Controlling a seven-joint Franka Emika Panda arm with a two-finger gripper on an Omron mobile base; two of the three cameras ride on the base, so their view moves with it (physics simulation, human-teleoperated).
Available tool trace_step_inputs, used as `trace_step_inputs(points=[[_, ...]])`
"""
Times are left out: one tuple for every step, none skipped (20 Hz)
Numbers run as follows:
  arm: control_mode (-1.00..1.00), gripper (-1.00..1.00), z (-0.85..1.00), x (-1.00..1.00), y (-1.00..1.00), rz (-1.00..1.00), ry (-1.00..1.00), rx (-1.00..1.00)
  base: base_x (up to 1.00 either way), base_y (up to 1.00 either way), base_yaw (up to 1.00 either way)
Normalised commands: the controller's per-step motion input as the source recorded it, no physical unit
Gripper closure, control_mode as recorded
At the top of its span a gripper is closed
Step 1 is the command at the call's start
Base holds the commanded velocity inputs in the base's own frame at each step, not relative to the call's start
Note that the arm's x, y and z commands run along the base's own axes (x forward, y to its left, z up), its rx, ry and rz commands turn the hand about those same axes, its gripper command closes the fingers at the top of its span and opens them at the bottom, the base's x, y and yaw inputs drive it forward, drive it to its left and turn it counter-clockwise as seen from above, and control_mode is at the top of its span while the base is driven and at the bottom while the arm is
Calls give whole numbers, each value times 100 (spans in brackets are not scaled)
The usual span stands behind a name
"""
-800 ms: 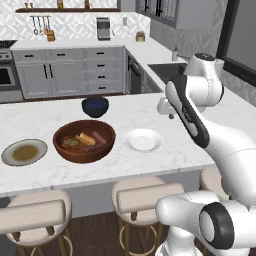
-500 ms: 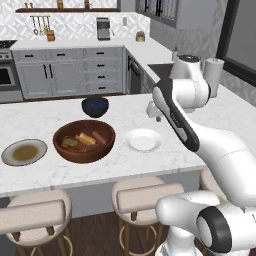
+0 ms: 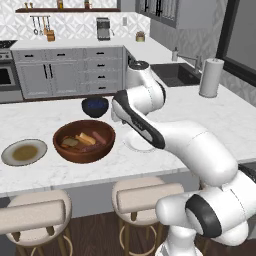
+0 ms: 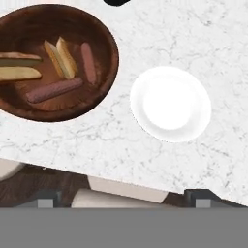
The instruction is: Place one bun and one sausage from the bowl on each plate.
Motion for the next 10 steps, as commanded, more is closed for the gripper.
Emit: trace_step_inputs(points=[[-100,-100,-43,69,100,10,4,-3,0,0,0],[-100,-100,-58,64,100,15,1,-1,0,0,0],[-100,-100,-70,52,100,19,0,0,0,0,0],[-100,-100,-79,38,94,19,0,0,0,0,0],[-100,-100,-84,34,86,19,-4,0,0,0,0],[-100,-100,-94,37,89,23,-15,0,0,0,0],[-100,-100,-90,46,76,23,-11,0,0,0,0],[-100,-100,-79,46,65,21,-4,0,0,0,0],[-100,-100,-64,49,56,20,0,0,0,0,0],[-100,-100,-49,47,53,17,4,-1,0,0,0]])
